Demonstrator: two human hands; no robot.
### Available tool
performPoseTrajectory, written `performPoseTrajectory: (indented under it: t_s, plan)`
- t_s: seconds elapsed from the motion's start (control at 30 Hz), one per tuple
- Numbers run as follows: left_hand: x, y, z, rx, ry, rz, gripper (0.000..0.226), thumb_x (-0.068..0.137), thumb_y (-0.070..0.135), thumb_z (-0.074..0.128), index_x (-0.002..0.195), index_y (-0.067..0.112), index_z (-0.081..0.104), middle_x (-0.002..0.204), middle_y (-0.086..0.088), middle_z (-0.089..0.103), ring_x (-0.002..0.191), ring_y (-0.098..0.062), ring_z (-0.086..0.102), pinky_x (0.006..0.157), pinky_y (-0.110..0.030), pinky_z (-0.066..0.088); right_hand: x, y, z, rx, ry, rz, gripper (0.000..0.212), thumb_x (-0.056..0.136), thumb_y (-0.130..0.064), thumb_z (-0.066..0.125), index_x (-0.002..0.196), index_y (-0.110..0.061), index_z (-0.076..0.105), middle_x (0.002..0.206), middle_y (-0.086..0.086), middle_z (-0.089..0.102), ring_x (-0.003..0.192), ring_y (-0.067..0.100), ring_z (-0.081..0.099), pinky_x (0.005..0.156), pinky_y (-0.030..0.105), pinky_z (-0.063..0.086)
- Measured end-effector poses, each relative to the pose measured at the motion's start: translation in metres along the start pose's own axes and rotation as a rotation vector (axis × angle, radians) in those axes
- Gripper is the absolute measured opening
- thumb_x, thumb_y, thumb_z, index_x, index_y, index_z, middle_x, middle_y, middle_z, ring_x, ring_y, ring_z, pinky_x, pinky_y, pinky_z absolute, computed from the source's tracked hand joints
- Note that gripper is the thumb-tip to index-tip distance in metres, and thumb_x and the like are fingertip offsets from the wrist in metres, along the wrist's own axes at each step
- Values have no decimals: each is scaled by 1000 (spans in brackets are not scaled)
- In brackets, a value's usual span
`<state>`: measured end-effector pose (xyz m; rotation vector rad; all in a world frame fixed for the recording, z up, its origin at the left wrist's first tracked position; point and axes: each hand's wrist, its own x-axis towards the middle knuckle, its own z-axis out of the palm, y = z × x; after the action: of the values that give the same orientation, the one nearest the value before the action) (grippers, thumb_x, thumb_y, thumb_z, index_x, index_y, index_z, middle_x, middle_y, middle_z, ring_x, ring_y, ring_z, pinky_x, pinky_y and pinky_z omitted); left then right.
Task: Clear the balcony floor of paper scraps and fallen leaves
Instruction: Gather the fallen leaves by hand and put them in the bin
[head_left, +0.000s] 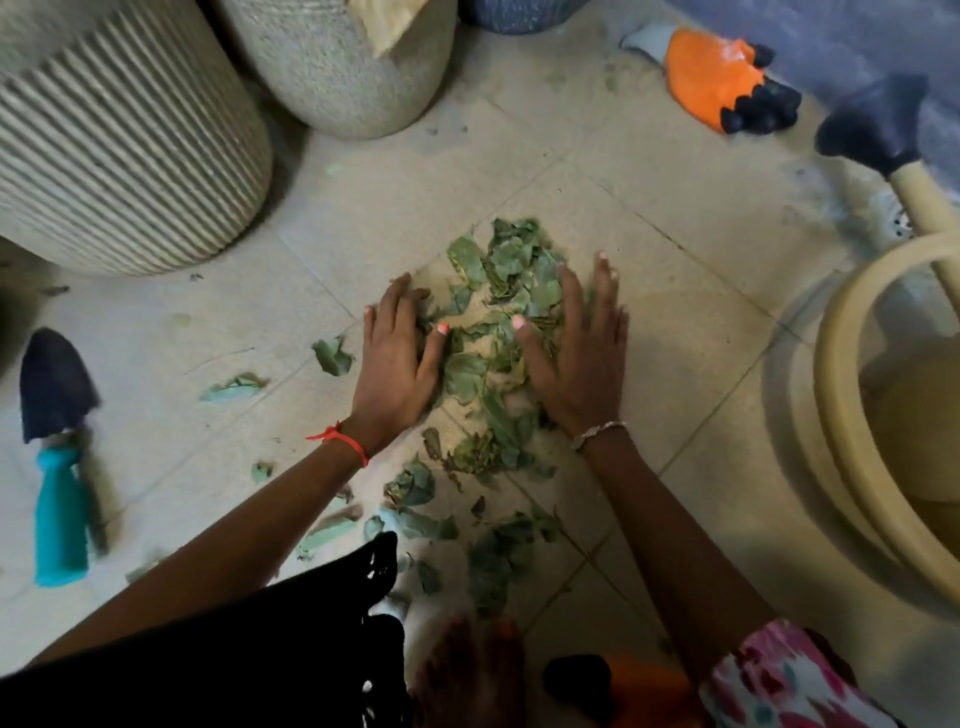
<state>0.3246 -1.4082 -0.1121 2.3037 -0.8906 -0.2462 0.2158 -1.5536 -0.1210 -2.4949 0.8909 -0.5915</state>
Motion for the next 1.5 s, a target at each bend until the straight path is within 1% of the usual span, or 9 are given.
performPoseTrajectory:
  t_s: [0.2, 0.4, 0.6, 0.8, 0.97, 1.07, 1.13, 1.33, 1.5]
  plan:
    - [6, -2, 1, -52, -8, -10, 57, 95, 41, 35, 139, 4, 36, 152, -12, 27, 139, -25, 28, 115, -46, 25, 40, 2, 9, 84, -163, -49, 76, 85, -60, 31, 141, -9, 35, 152, 15, 25, 140, 27, 26, 111, 50, 27]
    - [17, -5, 1, -72, -12, 6, 61, 95, 48, 31, 141, 8, 34, 154, -7, 27, 140, -21, 28, 116, -41, 26, 66, -5, 13, 255, -70, -93, 69, 84, -56, 36, 136, -11, 44, 150, 12, 31, 140, 28, 24, 110, 53, 27]
    - [17, -6, 1, -106, -14, -14, 71, 90, 55, 27, 144, 9, 30, 154, -8, 28, 139, -21, 29, 116, -40, 25, 103, -18, 28, 237, -443, -186, 71, 82, -63, 31, 137, -20, 43, 149, 3, 34, 140, 17, 26, 116, 48, 14]
    - [17, -6, 0, -191, -16, -64, 69, 93, 53, 32, 147, 12, 24, 156, -6, 25, 141, -20, 28, 115, -44, 27, 80, -25, 25, 531, -654, -222, 40, 90, -32, 42, 108, -7, 67, 118, 1, 62, 116, 10, 52, 103, 24, 36]
    - [17, -5, -1, -133, -35, -39, 60, 94, 41, 30, 147, 13, 27, 154, -7, 29, 141, -19, 26, 117, -37, 20, 60, -15, -7, 716, -204, -70, 25, 94, -13, 43, 88, -11, 67, 92, -2, 70, 87, 13, 67, 81, 37, 54]
    - [20, -7, -1, -120, -56, -30, 58, 94, 37, 29, 147, 14, 28, 153, -7, 31, 141, -19, 26, 117, -36, 18, 33, -4, -23, 727, 11, 124, 34, 90, -33, 40, 99, -12, 64, 79, -11, 62, 70, -11, 57, 66, 8, 44]
    - [26, -9, -3, -132, -79, -3, 59, 93, 35, 32, 147, 14, 27, 152, -7, 32, 140, -20, 28, 114, -32, 18, 7, -2, -24, 642, 23, 163, 48, 89, -44, 38, 111, -7, 60, 90, -5, 61, 80, -7, 56, 70, 9, 44]
    - [45, -2, -5, -137, -202, 114, 55, 93, 37, 33, 146, 24, 30, 153, 0, 30, 144, -15, 19, 117, -35, 3, -42, -18, 3, 242, -31, 91, 77, 82, -68, 41, 132, -9, 36, 137, 15, 42, 127, 28, 43, 95, 50, 45]
    - [42, 1, 6, -119, -202, 165, 58, 91, 51, 18, 132, 28, 50, 143, 8, 45, 141, -6, 25, 118, -36, 1, -20, -32, 18, 204, 56, 140, 66, 90, -60, 32, 134, -12, 38, 139, 16, 43, 129, 29, 42, 97, 51, 44]
